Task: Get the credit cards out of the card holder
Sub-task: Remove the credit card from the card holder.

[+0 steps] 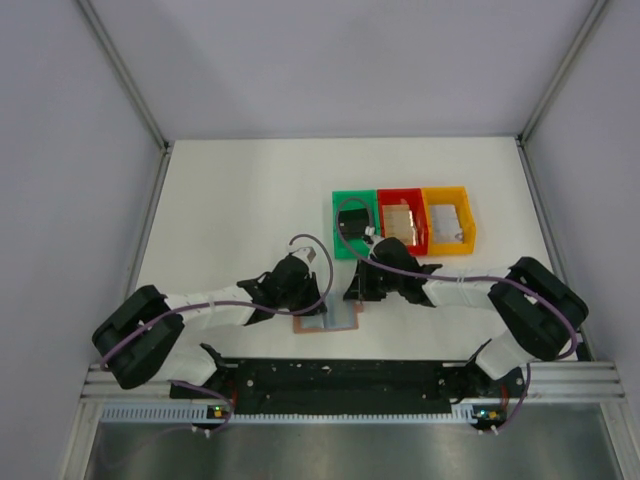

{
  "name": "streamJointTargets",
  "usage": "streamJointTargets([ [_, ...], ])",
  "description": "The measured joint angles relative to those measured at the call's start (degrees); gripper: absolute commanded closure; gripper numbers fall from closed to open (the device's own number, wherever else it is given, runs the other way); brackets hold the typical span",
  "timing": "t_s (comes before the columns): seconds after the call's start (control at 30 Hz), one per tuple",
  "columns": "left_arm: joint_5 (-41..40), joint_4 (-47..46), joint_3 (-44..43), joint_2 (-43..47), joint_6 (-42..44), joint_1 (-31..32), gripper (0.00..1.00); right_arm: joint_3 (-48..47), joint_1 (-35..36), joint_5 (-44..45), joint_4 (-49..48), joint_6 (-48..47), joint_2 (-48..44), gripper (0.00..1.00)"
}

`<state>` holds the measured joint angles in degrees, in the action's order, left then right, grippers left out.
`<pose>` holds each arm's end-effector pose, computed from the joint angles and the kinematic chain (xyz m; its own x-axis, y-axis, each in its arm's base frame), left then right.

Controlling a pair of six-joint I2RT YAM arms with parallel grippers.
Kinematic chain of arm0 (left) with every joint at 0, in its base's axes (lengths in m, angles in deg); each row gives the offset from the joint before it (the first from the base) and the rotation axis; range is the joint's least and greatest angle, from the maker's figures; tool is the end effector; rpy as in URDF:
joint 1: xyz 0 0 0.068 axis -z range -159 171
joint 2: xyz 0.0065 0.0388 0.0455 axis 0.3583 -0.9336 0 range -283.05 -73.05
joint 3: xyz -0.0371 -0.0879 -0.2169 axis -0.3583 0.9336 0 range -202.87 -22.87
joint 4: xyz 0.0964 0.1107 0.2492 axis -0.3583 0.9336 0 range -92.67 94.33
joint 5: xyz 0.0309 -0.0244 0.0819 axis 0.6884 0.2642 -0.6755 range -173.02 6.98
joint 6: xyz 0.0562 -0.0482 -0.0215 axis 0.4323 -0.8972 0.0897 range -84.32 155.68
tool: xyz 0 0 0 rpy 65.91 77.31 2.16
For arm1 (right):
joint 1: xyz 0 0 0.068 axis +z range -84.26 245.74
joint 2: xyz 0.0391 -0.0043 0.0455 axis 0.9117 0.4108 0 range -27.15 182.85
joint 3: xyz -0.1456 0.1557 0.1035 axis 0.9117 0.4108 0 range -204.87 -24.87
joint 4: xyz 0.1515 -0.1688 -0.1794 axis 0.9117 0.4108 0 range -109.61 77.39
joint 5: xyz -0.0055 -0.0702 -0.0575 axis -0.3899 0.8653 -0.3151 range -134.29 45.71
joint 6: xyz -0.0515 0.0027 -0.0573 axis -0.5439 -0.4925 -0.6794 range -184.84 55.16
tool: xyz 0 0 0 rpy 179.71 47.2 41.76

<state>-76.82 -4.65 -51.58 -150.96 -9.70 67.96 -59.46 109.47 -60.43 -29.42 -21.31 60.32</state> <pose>0.1940 -0.2181 0.0645 -0.9047 -0.0679 -0.4207 0.1890 0.8208 -0.5390 0.2212 0.2368 0.0638 -0.9162 0.0391 -0.3988 -0.2479 0.7266 0.6408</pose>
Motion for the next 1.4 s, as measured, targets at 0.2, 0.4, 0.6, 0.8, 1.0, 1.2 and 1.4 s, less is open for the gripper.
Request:
streamJointTargets([
  [0.2,0.00,-0.11,0.04,0.00,-0.20,0.00,0.93,-0.04,0.04,-0.98,-0.02,0.02,0.59,0.86],
  [0.4,0.22,-1.44,0.76,0.00,-0.90,0.02,0.93,-0.90,0.52,-2.73,-0.42,0.11,1.51,0.86],
  [0.6,0.39,-2.93,1.62,0.11,-1.62,0.02,0.91,-1.88,1.55,-4.85,-1.05,0.48,2.49,0.84],
  [0.8,0.22,-5.27,5.31,4.13,-3.45,0.07,0.79,-2.01,1.62,-8.04,-2.80,1.77,2.89,0.84],
  [1.0,-2.86,-4.81,9.40,17.18,-5.53,0.09,0.60,-4.52,1.88,-9.79,-3.08,2.34,3.06,0.83],
  [1.2,-6.10,-3.39,10.67,30.45,-6.03,0.09,0.57,-8.87,3.06,-10.10,-2.78,2.14,5.25,0.83],
  [1.4,-6.10,-2.32,12.33,36.85,-6.10,0.15,0.57,-13.40,5.18,-10.14,-2.32,1.60,9.38,0.83],
])
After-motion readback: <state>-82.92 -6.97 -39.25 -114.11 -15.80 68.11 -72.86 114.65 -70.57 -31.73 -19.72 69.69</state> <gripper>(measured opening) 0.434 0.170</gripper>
